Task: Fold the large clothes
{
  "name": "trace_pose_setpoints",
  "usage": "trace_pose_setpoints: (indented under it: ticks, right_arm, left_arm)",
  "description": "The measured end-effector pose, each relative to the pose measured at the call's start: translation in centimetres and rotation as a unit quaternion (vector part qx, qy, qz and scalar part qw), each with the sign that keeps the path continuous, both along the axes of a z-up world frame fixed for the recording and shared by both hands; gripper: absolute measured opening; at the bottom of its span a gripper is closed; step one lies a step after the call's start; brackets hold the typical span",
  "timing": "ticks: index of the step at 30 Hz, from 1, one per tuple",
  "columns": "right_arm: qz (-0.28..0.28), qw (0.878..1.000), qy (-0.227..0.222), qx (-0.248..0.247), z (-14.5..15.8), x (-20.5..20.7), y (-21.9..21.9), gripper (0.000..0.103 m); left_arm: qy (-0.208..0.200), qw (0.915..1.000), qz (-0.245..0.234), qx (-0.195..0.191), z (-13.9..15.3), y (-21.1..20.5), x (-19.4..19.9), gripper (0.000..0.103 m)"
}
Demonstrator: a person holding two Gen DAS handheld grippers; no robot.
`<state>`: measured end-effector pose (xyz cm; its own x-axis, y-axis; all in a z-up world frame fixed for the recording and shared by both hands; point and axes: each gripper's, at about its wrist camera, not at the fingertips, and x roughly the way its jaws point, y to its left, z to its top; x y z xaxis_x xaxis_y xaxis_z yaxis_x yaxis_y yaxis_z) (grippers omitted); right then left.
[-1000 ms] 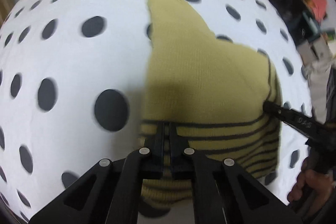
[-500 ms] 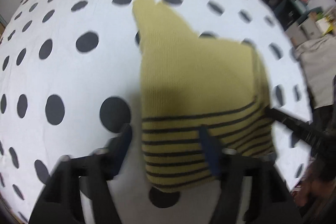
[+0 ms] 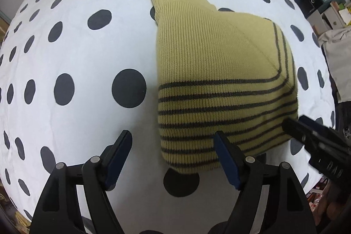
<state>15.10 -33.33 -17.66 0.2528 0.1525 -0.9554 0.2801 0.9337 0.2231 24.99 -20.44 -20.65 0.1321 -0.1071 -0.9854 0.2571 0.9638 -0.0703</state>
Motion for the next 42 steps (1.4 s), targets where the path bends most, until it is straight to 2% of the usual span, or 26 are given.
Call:
trace_pose_setpoints:
  ticks: [4, 7, 12, 14, 15, 18, 22, 24, 26, 28, 31, 35, 37, 38, 39, 41, 42]
  right_arm:
    - [0.002, 0.999, 0.017, -0.03, 1.0, -0.8, 1.0, 0.063]
    - [-0.012, 0.999, 0.019, -0.041, 1.5, -1.1, 1.0, 0.063]
    - [-0.017, 0.999, 0.015, -0.042, 1.4, -1.0, 0.7, 0.067]
    - [-0.023, 0.999, 0.017, -0.029, 1.0, -1.5, -0.1, 0.069]
    - [-0.039, 0.999, 0.017, -0.009, 0.6, -2.2, -1.1, 0.071]
    - [-0.093, 0.994, 0.006, 0.055, -0.7, -4.5, -4.2, 0.074]
    - [-0.143, 0.982, -0.011, 0.126, -3.2, -7.8, -7.6, 0.077]
    - [-0.161, 0.972, -0.017, 0.171, -5.1, -8.8, -8.8, 0.078]
    - [-0.164, 0.968, -0.022, 0.189, -6.6, -8.7, -9.3, 0.078]
    - [-0.158, 0.969, -0.025, 0.189, -7.8, -7.6, -9.3, 0.078]
    - [-0.136, 0.972, -0.04, 0.188, -8.3, -4.9, -8.9, 0.078]
    - [-0.082, 0.981, -0.047, 0.168, -8.3, -0.8, -7.9, 0.08]
    - [-0.046, 0.984, -0.045, 0.164, -8.5, 0.6, -7.2, 0.076]
    - [-0.033, 0.984, -0.045, 0.167, -8.6, 0.9, -7.0, 0.072]
    - [-0.031, 0.982, -0.048, 0.179, -8.5, 0.9, -7.1, 0.061]
    - [-0.037, 0.978, -0.05, 0.198, -8.3, 0.8, -7.2, 0.054]
    - [-0.035, 0.978, -0.052, 0.2, -7.9, 0.5, -7.2, 0.051]
  left_arm:
    - [-0.011, 0.9999, -0.003, 0.009, 1.5, -0.8, -0.4, 0.077]
    - [-0.022, 0.9997, -0.005, 0.012, 3.0, -1.5, -1.1, 0.081]
    - [-0.021, 0.9997, 0.001, 0.013, 2.6, -1.9, -1.4, 0.081]
    - [-0.013, 0.9997, 0.018, 0.011, 1.8, -0.8, -0.9, 0.081]
    - [-0.005, 0.9995, 0.032, -0.001, 1.3, 0.1, -0.2, 0.081]
    - [0.018, 0.9939, 0.082, -0.071, -0.1, 3.2, 2.8, 0.081]
    - [0.031, 0.9854, 0.087, -0.143, -1.8, 4.5, 7.4, 0.082]
    - [0.029, 0.9865, 0.063, -0.148, -2.6, 3.7, 9.8, 0.082]
    - [0.021, 0.9889, 0.032, -0.143, -3.3, 2.0, 12.1, 0.082]
    - [0.026, 0.9886, 0.012, -0.147, -4.4, 0.3, 14.3, 0.083]
    - [0.053, 0.985, 0.017, -0.163, -6.1, -1.4, 17.4, 0.084]
    - [0.07, 0.9858, 0.028, -0.15, -8.0, -2.9, 20.1, 0.089]
    - [0.07, 0.9868, 0.013, -0.146, -8.8, -3.8, 20.3, 0.083]
    - [0.062, 0.9887, 0.001, -0.136, -8.8, -4.2, 20.1, 0.067]
    - [0.053, 0.99, -0.007, -0.131, -8.6, -4.3, 19.7, 0.056]
    - [0.044, 0.9881, 0.002, -0.147, -8.0, -3.9, 19.3, 0.041]
    - [0.044, 0.9861, 0.013, -0.16, -7.8, -3.5, 19.3, 0.037]
